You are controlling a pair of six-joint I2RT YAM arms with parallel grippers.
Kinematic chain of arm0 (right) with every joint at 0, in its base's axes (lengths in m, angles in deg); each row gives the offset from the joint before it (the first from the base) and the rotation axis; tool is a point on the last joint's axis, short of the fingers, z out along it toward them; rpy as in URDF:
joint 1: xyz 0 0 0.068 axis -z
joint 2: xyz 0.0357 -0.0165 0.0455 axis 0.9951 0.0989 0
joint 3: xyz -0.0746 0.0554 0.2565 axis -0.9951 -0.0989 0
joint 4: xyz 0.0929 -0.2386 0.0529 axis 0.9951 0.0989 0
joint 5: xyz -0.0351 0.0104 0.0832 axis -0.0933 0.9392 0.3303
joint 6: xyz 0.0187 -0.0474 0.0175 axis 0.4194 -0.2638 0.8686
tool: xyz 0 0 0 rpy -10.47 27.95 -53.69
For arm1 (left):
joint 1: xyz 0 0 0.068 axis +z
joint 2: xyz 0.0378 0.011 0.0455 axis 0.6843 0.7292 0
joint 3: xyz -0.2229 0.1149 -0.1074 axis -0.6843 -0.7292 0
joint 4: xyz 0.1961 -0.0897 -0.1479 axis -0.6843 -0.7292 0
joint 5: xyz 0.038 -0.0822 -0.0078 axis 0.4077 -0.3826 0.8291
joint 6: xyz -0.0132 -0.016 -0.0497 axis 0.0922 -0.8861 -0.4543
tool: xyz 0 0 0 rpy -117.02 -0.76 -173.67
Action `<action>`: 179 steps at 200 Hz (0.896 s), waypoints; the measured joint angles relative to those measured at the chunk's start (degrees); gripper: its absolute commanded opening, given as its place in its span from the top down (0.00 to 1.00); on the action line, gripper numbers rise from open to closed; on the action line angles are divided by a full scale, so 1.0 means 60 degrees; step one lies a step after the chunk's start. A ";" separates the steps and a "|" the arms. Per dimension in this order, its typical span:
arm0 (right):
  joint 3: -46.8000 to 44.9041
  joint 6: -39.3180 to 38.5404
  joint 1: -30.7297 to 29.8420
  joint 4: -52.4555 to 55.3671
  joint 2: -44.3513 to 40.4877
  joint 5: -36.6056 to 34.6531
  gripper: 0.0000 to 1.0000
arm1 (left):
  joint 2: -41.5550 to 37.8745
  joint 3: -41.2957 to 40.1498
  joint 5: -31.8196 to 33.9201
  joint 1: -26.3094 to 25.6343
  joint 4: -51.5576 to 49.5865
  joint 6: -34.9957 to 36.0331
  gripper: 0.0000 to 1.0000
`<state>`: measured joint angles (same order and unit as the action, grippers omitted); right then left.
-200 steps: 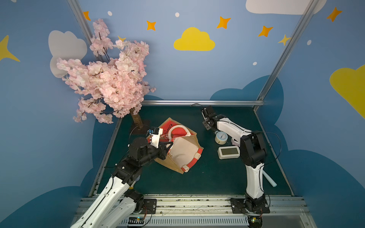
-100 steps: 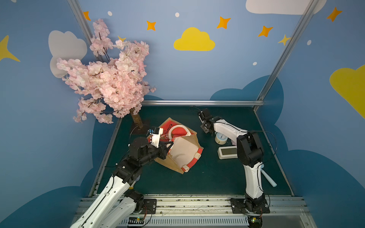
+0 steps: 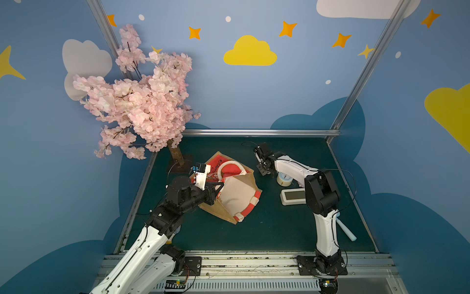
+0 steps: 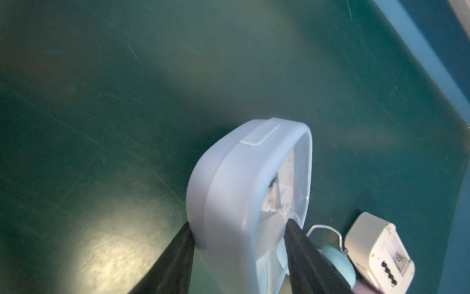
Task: Take the alarm clock out of the canvas bag
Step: Place the alarm at the center of the board.
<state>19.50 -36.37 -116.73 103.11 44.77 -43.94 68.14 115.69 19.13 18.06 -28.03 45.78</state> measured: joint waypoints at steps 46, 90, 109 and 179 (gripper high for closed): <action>-0.0055 0.0222 0.0000 0.0211 -0.0007 0.0324 0.43 | -0.0004 0.0000 0.0000 0.0000 0.0000 -0.0004 0.92; -0.0055 0.0426 0.0011 0.0310 -0.0007 0.0375 0.42 | -0.0033 0.0000 0.0004 0.0000 -0.0004 -0.0007 0.92; -0.0142 0.0659 0.0044 0.0317 -0.0120 0.0543 0.38 | -0.0073 -0.0007 0.0011 0.0000 -0.0015 0.0004 0.92; -0.2193 0.2095 0.0390 -0.0197 -0.3348 0.1887 0.33 | -0.0157 -0.0025 0.0080 0.0000 -0.0080 0.0004 0.92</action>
<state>6.34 -23.80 -114.39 101.93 24.68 -32.62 67.20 115.53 19.61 18.06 -28.51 45.80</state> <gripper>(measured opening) 0.673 0.082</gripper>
